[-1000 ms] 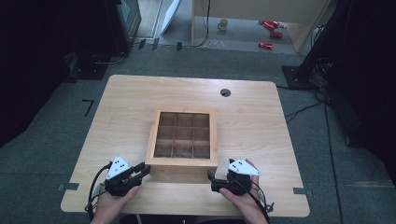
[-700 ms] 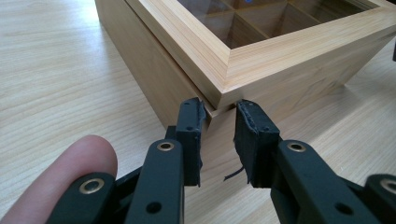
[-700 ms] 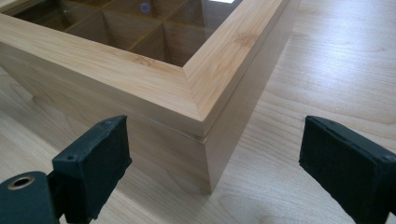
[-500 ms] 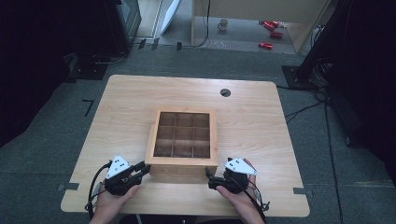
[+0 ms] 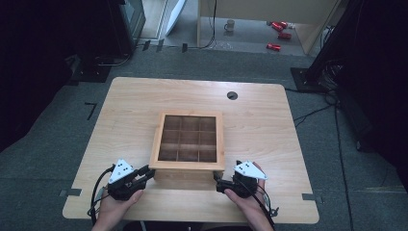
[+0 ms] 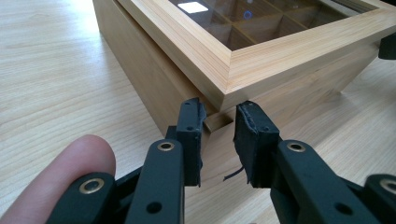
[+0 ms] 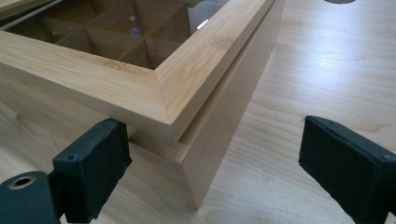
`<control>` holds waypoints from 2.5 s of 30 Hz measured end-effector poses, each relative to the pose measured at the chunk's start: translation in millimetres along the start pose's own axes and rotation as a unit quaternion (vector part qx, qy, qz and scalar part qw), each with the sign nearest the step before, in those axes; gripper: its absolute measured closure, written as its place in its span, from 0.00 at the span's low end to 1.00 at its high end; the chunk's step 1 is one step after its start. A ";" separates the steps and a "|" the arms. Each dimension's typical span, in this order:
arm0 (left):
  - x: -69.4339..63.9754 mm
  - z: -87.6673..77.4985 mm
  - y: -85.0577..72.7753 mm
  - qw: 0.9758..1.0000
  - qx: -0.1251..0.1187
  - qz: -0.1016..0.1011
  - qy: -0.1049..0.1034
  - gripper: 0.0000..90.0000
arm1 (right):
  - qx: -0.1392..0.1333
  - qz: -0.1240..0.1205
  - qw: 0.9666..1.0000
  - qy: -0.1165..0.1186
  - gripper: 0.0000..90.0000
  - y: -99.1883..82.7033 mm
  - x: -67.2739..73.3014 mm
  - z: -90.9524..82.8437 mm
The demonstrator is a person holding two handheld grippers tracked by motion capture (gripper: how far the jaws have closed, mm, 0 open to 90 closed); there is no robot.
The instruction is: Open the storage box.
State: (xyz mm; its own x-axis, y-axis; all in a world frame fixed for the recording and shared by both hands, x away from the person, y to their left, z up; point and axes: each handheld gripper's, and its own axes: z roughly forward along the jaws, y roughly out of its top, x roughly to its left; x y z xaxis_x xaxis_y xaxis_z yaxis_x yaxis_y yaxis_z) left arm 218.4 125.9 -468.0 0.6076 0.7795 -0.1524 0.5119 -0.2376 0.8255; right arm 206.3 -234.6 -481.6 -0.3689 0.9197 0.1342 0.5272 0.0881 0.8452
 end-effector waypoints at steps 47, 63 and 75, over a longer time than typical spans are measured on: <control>28.1 22.4 -39.4 0.991 0.094 0.036 0.086 0.25 | -0.113 -0.175 0.977 0.047 0.21 52.4 3.1 -5.5; 27.6 22.1 -40.5 0.992 0.088 0.031 0.089 0.27 | -0.150 -0.190 0.969 0.055 0.40 87.1 -3.2 -1.1; 28.2 22.4 -39.9 0.992 0.089 0.032 0.088 0.27 | -0.169 -0.200 0.964 0.046 0.56 123.1 -12.3 3.7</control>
State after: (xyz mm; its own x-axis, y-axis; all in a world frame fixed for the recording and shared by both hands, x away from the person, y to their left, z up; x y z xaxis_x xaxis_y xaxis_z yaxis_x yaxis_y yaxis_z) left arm 228.7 144.4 -517.5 0.5341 0.8454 0.0074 0.5847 -0.3757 0.7190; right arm 278.6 -233.6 -381.1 -0.5650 0.7990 -0.2057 0.0550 0.2852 0.9569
